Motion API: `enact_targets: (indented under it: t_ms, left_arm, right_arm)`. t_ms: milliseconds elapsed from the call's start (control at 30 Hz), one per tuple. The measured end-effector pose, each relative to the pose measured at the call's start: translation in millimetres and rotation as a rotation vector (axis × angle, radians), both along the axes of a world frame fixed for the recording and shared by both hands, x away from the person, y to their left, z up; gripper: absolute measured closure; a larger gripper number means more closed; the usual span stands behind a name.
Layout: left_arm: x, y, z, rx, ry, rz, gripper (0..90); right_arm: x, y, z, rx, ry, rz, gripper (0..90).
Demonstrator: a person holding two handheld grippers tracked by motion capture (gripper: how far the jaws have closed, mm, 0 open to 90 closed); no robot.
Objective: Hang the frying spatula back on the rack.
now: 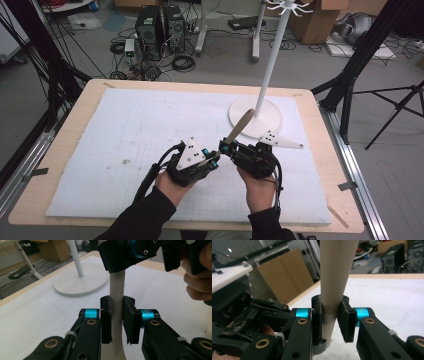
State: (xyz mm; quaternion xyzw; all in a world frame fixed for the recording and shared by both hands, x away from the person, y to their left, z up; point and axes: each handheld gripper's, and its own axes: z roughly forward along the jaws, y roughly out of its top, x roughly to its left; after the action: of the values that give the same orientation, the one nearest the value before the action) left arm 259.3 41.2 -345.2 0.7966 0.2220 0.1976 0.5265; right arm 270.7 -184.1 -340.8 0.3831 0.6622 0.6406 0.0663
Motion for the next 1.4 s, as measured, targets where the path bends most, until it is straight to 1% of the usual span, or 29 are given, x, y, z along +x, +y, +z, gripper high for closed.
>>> enact_targets:
  t_ms: [67, 100, 133, 200, 267, 367, 433, 500, 567, 667, 767, 867, 933, 967, 1000, 1033, 1067, 1167, 1233, 1300, 1400]
  left_arm:
    - [0.3, 5.7, 3.2, -0.037, -0.008, -0.024, 73.9]
    - [0.4, 8.8, 4.7, -0.066, 0.0, -0.029, 65.8]
    - [1.2, 12.6, 6.4, -0.095, 0.007, -0.044, 60.0]
    - [1.9, 22.0, 8.9, -0.132, 0.014, -0.053, 49.0]
    - [3.6, 34.0, 10.1, -0.162, 0.03, -0.057, 42.5]
    - [4.7, 52.1, 8.0, -0.184, 0.046, -0.054, 39.7]
    - [2.7, 68.3, 3.5, -0.2, 0.054, -0.032, 39.1]
    - [0.0, 82.6, -2.2, -0.209, 0.06, -0.014, 39.1]
    - [-3.6, 96.9, -9.0, -0.214, 0.06, -0.002, 38.9]
    - [-9.8, 118.5, -20.1, -0.249, 0.073, 0.013, 37.9]
    - [-15.9, 138.5, -28.8, -0.251, 0.062, 0.039, 34.8]
    - [-20.3, 156.1, -36.0, -0.262, 0.055, 0.075, 30.4]
    - [-22.3, 164.8, -39.9, -0.26, 0.047, 0.11, 25.9]
    - [-22.6, 168.4, -41.2, -0.257, 0.043, 0.128, 22.0]
    - [-22.3, 171.5, -41.9, -0.257, 0.041, 0.144, 19.0]
    - [-21.7, 174.4, -42.3, -0.259, 0.042, 0.155, 18.9]
    - [-21.3, 176.4, -43.0, -0.264, 0.044, 0.164, 18.9]
    - [-20.5, 179.5, -45.9, -0.262, 0.043, 0.174, 19.5]
    - [-20.0, 179.6, -47.4, -0.259, 0.044, 0.176, 19.6]
    - [-19.6, 179.3, -48.3, -0.255, 0.04, 0.172, 19.6]
    - [-19.7, 179.1, -49.4, -0.255, 0.038, 0.161, 19.6]
  right_arm:
    - [1.1, 0.7, 4.3, 0.001, -0.009, 0.009, 75.5]
    - [1.5, 1.0, 6.8, -0.016, -0.017, 0.01, 75.6]
    - [1.8, 1.1, 9.1, -0.034, -0.024, 0.007, 75.6]
    - [2.2, -0.7, 13.1, -0.051, -0.033, 0.016, 75.6]
    - [2.9, -4.0, 16.6, -0.057, -0.04, 0.031, 75.6]
    - [4.0, -9.5, 22.0, -0.08, -0.054, 0.055, 75.6]
    - [5.2, -13.0, 25.3, -0.099, -0.066, 0.072, 75.6]
    - [6.0, -15.6, 28.1, -0.117, -0.08, 0.089, 75.6]
    - [7.1, -17.9, 30.4, -0.131, -0.09, 0.096, 75.6]
    - [9.1, -20.5, 33.7, -0.145, -0.102, 0.114, 75.6]
    - [11.2, -20.7, 38.7, -0.16, -0.118, 0.134, 75.6]
    - [13.6, -18.6, 45.4, -0.17, -0.135, 0.157, 75.6]
    - [16.0, -16.9, 50.2, -0.184, -0.151, 0.167, 75.6]
    - [17.3, -16.1, 52.4, -0.188, -0.158, 0.168, 75.6]
    - [18.5, -15.5, 54.8, -0.192, -0.156, 0.168, 75.6]
    - [20.6, -15.0, 56.9, -0.193, -0.163, 0.167, 75.6]
    - [22.9, -15.0, 58.8, -0.193, -0.169, 0.163, 75.6]
    - [31.2, -15.3, 65.2, -0.196, -0.176, 0.154, 75.6]
    - [38.1, -15.8, 69.5, -0.207, -0.178, 0.142, 75.6]
    - [45.8, -16.2, 74.1, -0.22, -0.176, 0.134, 75.6]
    - [57.0, -17.4, 80.8, -0.224, -0.174, 0.119, 75.6]
